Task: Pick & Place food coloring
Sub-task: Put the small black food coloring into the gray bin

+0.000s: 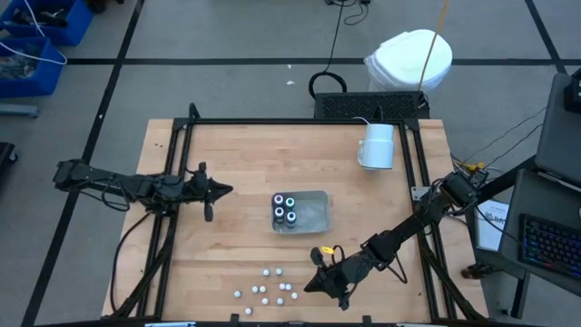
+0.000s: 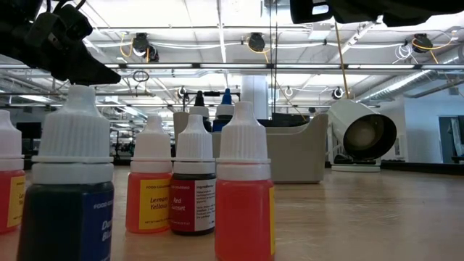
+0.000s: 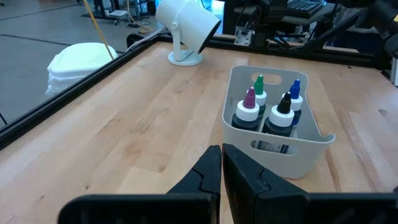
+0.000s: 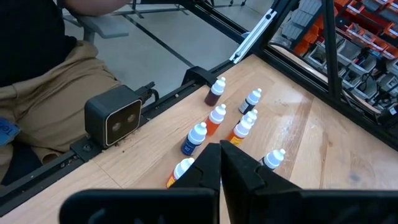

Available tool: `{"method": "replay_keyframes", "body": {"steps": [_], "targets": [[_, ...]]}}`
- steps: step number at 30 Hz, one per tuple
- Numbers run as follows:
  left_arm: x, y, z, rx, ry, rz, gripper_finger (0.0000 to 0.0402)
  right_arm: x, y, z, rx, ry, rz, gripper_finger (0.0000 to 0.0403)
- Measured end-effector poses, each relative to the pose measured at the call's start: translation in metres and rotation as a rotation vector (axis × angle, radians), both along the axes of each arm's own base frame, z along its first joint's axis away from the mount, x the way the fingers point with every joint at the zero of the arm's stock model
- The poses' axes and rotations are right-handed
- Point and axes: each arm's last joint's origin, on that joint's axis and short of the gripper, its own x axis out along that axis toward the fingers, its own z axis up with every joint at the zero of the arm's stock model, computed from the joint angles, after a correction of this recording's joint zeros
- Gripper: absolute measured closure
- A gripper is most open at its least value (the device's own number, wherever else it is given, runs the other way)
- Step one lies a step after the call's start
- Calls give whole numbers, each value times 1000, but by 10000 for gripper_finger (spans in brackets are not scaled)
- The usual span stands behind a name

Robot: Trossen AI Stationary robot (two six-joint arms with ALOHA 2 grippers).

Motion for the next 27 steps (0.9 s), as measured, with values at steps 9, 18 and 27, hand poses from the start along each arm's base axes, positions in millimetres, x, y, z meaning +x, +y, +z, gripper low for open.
{"method": "replay_keyframes", "body": {"steps": [9,18,27], "targets": [[0,0,0,1,0,0,378,1,-1,0,6,3,-5,403],[0,0,0,11,2,-3,378,1,-1,0,13,7,-8,403],[0,-1,-1,-12,8,-51,378,2,-3,0,15,7,-16,403]]}}
